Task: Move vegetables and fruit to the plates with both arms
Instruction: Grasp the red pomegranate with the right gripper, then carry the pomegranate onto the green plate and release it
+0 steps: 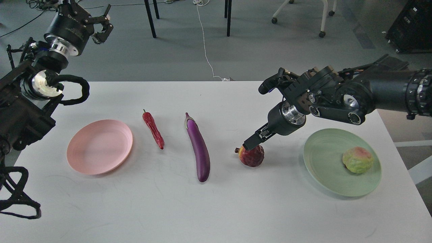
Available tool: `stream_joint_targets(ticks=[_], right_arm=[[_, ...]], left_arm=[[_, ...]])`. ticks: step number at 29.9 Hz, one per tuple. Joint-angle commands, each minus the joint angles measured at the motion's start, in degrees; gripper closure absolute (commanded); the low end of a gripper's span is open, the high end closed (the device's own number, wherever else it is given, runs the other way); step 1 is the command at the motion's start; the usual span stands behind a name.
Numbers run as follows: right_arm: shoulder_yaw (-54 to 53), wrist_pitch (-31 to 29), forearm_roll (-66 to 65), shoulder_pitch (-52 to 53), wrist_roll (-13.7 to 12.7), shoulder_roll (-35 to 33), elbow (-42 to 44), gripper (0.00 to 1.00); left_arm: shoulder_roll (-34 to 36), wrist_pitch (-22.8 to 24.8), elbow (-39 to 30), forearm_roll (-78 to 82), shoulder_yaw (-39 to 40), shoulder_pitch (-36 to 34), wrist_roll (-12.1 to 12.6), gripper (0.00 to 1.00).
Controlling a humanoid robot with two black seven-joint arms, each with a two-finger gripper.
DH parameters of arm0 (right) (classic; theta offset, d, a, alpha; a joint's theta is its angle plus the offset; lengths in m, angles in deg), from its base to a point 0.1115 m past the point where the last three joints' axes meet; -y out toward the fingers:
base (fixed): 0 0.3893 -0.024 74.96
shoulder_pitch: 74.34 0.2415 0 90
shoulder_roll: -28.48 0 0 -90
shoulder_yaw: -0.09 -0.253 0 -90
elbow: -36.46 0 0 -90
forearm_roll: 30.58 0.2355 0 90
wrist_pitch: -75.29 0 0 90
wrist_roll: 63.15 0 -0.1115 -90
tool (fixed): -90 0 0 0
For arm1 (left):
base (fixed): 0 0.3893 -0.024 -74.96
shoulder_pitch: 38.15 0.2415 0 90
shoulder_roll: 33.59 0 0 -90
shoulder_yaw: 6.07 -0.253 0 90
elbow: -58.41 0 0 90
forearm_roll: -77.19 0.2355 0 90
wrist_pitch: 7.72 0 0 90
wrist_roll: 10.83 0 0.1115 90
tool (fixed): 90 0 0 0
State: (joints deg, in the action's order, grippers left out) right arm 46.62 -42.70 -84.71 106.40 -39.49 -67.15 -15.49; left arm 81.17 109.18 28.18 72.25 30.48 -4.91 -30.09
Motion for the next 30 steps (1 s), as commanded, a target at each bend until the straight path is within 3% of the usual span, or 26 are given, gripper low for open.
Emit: stream_joint_targets(ticks=[1, 6, 11, 13, 19, 30], right_arm=[[0.41, 0.00, 0.08, -1.70, -0.01, 2.73, 2.20, 0.09], [2.42, 0.00, -0.01, -2.85, -0.10, 3.00, 2.29, 0.17], [3.66, 0.00, -0.10, -2.94, -0.01, 2.47, 1.94, 0.45], [3.75, 0.00, -0.01, -2.50, -0.01, 2.20, 1.85, 0.52], [3.13, 0.00, -0.10, 2.15, -0.10, -3.76, 0.80, 0.53], [3.57, 0.00, -9.85, 3.66, -2.04, -23.80, -12.64, 0.51]], left_arm=[[0.02, 0.09, 0.00, 0.01, 0.00, 0.33, -0.08, 0.02], [0.02, 0.09, 0.00, 0.10, 0.00, 1.12, -0.08, 0.02], [-0.07, 0.00, 0.00, 0.01, -0.08, 1.12, -0.08, 0.02], [-0.15, 0.00, 0.00, 0.01, -0.08, 1.12, -0.08, 0.02], [0.02, 0.08, 0.00, 0.01, 0.00, 1.12, 0.01, 0.02], [-0.15, -0.09, -0.09, 0.01, -0.08, 1.12, 0.01, 0.02]])
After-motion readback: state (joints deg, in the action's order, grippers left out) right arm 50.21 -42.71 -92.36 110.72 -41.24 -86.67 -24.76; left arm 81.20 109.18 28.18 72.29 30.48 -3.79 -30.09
